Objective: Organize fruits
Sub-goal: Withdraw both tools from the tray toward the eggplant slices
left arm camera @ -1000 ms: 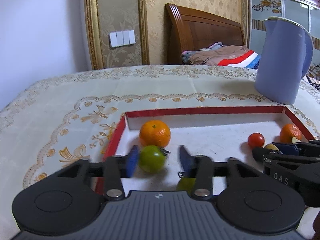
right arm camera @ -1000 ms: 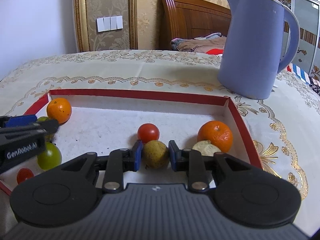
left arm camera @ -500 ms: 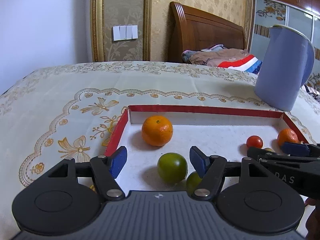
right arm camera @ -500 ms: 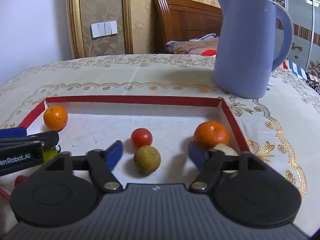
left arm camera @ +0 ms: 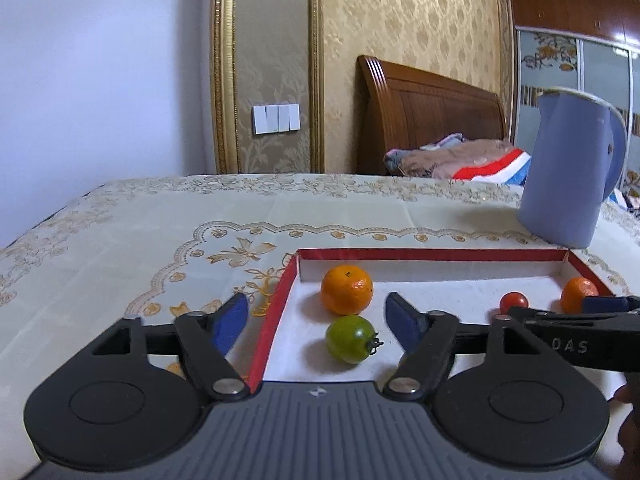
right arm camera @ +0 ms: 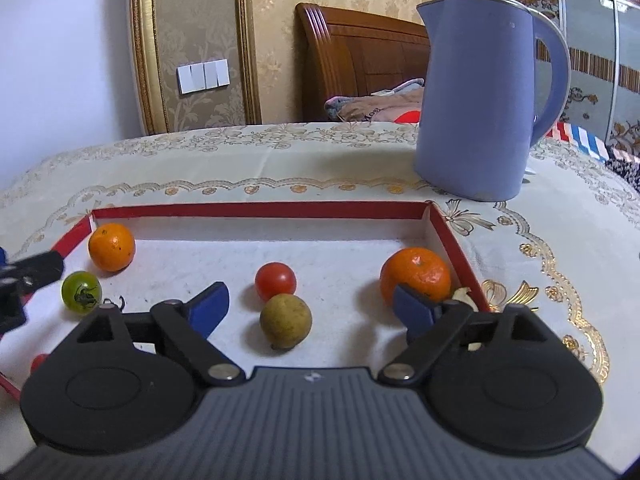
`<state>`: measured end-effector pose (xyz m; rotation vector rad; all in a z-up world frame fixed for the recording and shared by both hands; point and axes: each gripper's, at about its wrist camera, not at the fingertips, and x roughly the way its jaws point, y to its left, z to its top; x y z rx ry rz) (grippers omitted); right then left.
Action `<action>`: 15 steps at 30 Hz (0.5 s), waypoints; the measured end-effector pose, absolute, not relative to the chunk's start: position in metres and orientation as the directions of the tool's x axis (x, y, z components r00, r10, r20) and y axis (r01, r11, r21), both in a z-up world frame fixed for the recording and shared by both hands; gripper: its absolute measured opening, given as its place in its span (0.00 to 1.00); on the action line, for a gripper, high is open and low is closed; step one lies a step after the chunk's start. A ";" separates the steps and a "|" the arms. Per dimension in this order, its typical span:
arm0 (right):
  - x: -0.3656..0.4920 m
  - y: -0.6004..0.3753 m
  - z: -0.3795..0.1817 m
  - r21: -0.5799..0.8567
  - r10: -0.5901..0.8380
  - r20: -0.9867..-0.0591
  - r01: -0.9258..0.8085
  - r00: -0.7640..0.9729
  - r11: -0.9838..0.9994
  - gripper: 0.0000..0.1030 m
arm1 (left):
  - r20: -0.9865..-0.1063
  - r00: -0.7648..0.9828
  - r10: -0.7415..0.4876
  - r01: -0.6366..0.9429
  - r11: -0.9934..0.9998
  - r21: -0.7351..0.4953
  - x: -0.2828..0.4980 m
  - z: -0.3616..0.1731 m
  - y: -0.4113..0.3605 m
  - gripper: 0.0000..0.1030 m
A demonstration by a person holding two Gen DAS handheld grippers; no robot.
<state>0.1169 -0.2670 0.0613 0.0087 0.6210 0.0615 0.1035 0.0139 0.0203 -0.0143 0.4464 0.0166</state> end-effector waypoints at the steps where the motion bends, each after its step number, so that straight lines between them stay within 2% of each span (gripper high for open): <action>1: 0.115 -0.266 0.061 0.022 0.060 -0.579 -0.059 0.813 0.998 0.87 | -0.432 0.902 0.006 -0.018 1.000 -0.024 0.101 0.020 0.017 0.77; 15: 0.080 -0.282 0.071 0.081 0.107 -0.520 -0.076 0.848 0.994 0.89 | -0.426 0.900 -0.096 0.071 0.995 -0.073 0.061 0.018 0.031 0.77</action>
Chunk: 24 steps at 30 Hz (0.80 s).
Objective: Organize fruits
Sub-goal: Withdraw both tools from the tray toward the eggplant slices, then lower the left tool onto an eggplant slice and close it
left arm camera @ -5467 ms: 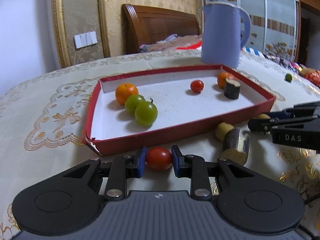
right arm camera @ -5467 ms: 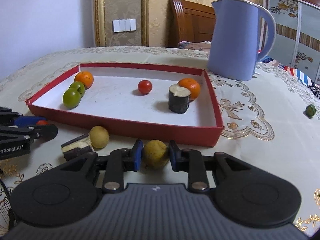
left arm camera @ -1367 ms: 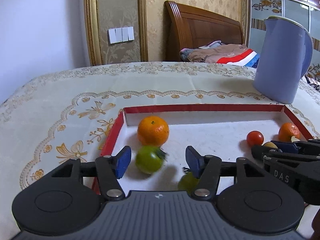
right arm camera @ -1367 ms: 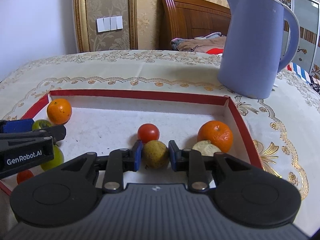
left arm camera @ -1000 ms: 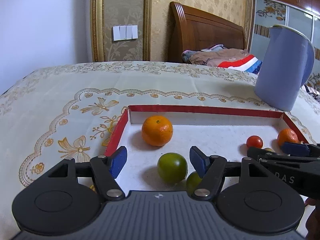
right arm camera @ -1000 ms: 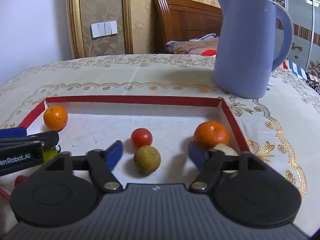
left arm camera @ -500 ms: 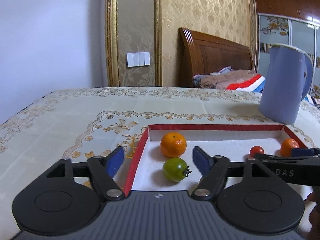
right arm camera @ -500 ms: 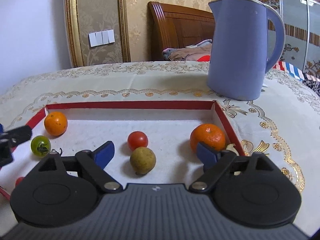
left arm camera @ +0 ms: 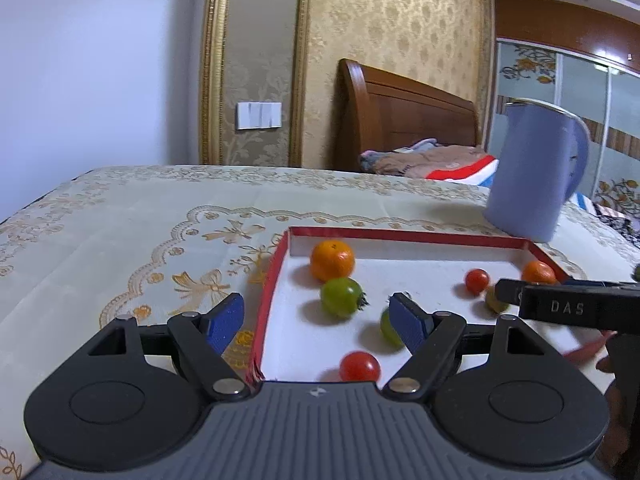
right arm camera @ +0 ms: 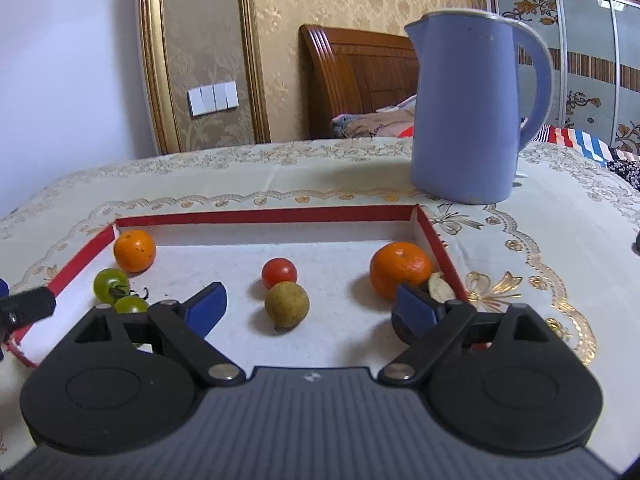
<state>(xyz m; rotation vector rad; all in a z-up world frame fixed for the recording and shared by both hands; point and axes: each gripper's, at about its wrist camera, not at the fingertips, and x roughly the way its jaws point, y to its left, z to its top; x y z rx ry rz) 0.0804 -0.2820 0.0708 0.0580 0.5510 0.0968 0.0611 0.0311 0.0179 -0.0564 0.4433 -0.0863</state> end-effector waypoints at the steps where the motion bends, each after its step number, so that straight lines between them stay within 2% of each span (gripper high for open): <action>1: 0.076 -0.284 0.072 0.081 0.108 -0.513 -0.077 0.852 0.994 0.89 | -0.426 0.898 -0.112 0.086 0.993 -0.080 0.058 0.018 0.032 0.77; 4: 0.064 -0.289 0.074 0.086 0.105 -0.495 -0.071 0.863 0.994 0.96 | -0.444 0.880 -0.170 0.137 0.985 -0.107 0.051 0.017 0.031 0.77; 12: 0.042 -0.316 0.082 0.102 0.013 -0.439 0.035 0.898 0.994 0.97 | -0.465 0.840 -0.278 0.273 0.959 -0.080 0.018 0.013 0.009 0.77; 18: 0.042 -0.338 0.078 0.158 -0.028 -0.464 0.113 0.886 0.981 0.97 | -0.492 0.790 -0.365 0.341 0.929 -0.142 0.004 0.011 -0.007 0.78; 24: 0.035 -0.333 0.080 0.110 -0.071 -0.418 0.129 0.905 0.986 1.00 | -0.530 0.776 -0.341 0.351 0.932 -0.085 0.007 0.008 -0.031 0.78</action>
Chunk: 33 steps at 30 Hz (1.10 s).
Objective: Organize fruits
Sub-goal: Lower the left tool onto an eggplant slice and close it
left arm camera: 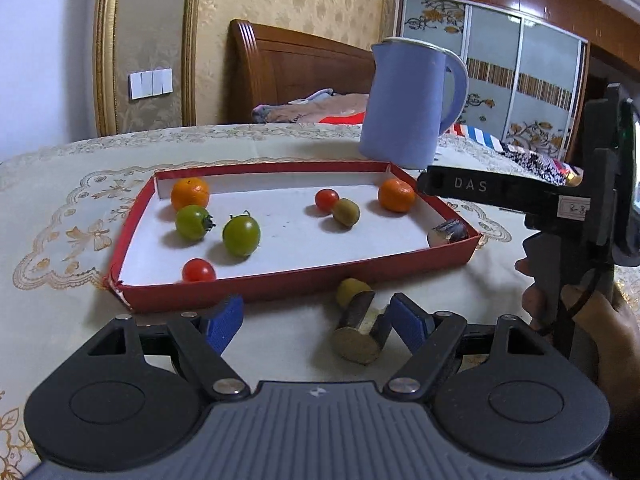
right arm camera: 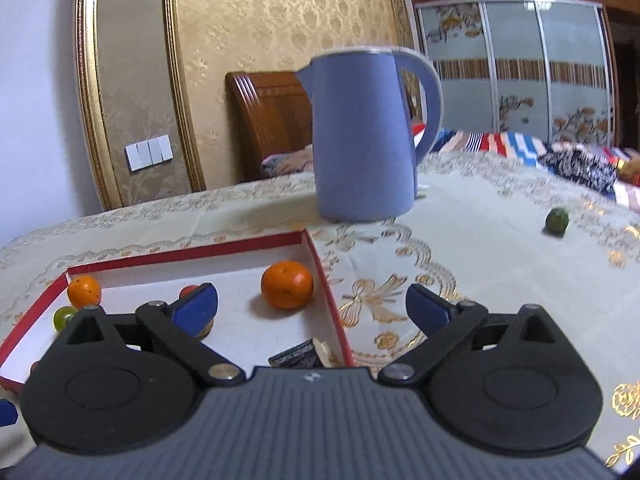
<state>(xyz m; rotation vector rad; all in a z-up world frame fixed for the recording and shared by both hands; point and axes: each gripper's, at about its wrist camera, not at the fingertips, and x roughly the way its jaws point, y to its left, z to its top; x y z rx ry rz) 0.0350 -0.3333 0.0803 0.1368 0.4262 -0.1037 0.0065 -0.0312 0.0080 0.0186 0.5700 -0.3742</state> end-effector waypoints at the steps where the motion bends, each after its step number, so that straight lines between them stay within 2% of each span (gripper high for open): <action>1: 0.034 -0.333 0.081 0.109 -0.070 -0.415 0.127 0.907 0.986 1.00 | -0.537 0.771 -0.342 0.353 0.932 -0.086 0.008 0.007 -0.034 0.78; 8: 0.022 -0.342 0.081 0.111 -0.080 -0.435 0.142 0.897 0.984 1.00 | -0.561 0.730 -0.390 0.394 0.911 -0.121 0.011 0.003 -0.038 0.78; 13: -0.007 -0.352 0.074 0.075 -0.028 -0.451 0.069 0.892 0.995 1.00 | -0.563 0.754 -0.337 0.379 0.924 -0.046 0.012 -0.003 -0.049 0.78; 19: -0.008 -0.379 0.067 0.211 -0.020 -0.476 0.136 0.879 0.968 1.00 | -0.587 0.747 -0.311 0.368 0.929 -0.023 0.015 -0.008 -0.055 0.78; 26: -0.008 -0.391 0.060 0.267 -0.010 -0.493 0.162 0.870 0.950 1.00 | -0.588 0.750 -0.303 0.373 0.928 -0.002 0.013 -0.009 -0.067 0.77; 27: -0.007 -0.391 0.060 0.268 -0.011 -0.494 0.164 0.870 0.949 1.00 | -0.588 0.755 -0.290 0.366 0.930 0.011 0.014 -0.010 -0.069 0.75; 29: -0.007 -0.391 0.060 0.267 -0.006 -0.495 0.159 0.869 0.951 1.00 | -0.602 0.745 -0.288 0.368 0.930 0.009 0.017 -0.012 -0.070 0.60; 33: -0.005 -0.390 0.060 0.263 -0.004 -0.499 0.156 0.866 0.952 1.00 | -0.617 0.731 -0.291 0.366 0.930 -0.005 0.020 -0.014 -0.069 0.56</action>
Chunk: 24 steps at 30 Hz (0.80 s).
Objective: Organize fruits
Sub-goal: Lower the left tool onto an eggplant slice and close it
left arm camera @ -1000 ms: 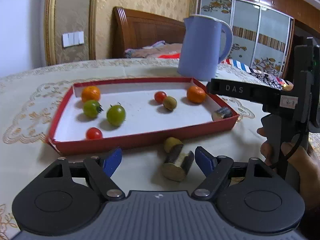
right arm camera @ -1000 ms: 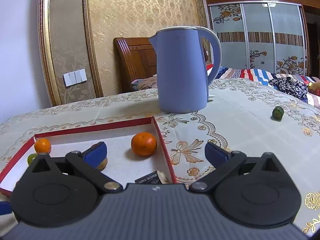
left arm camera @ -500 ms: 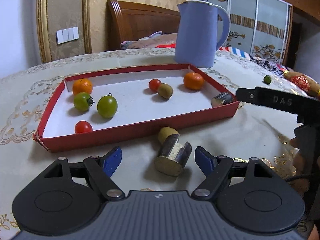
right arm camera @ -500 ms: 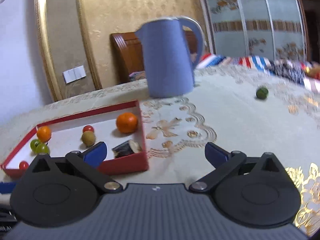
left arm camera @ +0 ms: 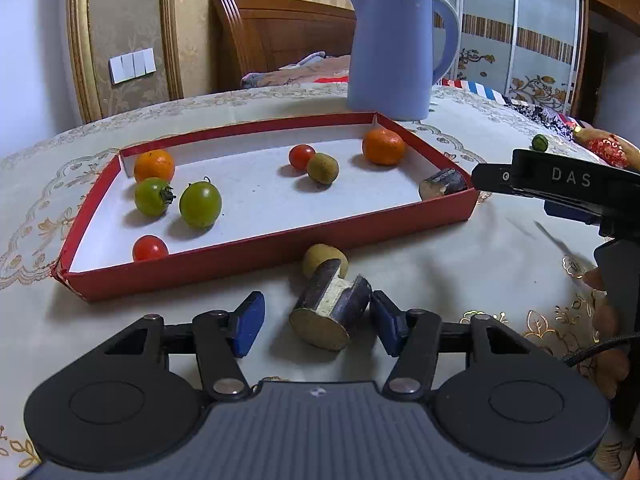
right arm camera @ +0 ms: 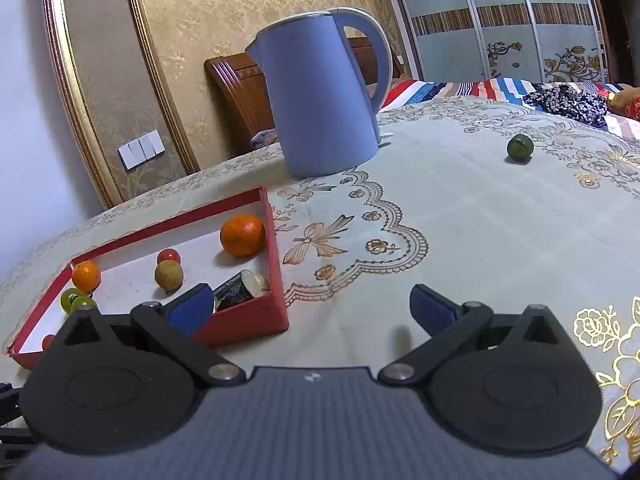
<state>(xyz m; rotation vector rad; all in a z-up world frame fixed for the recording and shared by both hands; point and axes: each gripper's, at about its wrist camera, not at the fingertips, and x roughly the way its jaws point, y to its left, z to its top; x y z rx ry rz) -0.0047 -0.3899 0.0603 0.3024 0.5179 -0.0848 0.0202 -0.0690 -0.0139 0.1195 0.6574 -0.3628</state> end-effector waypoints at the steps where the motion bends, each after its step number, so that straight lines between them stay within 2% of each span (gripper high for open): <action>1: -0.005 -0.390 0.060 0.266 -0.003 -0.499 0.156 0.867 0.951 1.00 | -0.615 0.733 -0.290 0.368 0.930 0.000 0.019 -0.014 -0.069 0.56; 3: -0.005 -0.392 0.060 0.272 0.000 -0.497 0.156 0.868 0.949 1.00 | -0.609 0.740 -0.285 0.370 0.929 0.015 0.017 -0.015 -0.071 0.53; 5: -0.005 -0.392 0.060 0.276 0.004 -0.498 0.154 0.867 0.949 1.00 | -0.603 0.748 -0.277 0.365 0.931 0.024 0.016 -0.015 -0.071 0.37; 24: 0.000 -0.392 0.059 0.274 0.024 -0.512 0.136 0.859 0.952 1.00 | -0.602 0.787 -0.136 0.198 0.979 0.038 0.028 -0.012 -0.020 0.38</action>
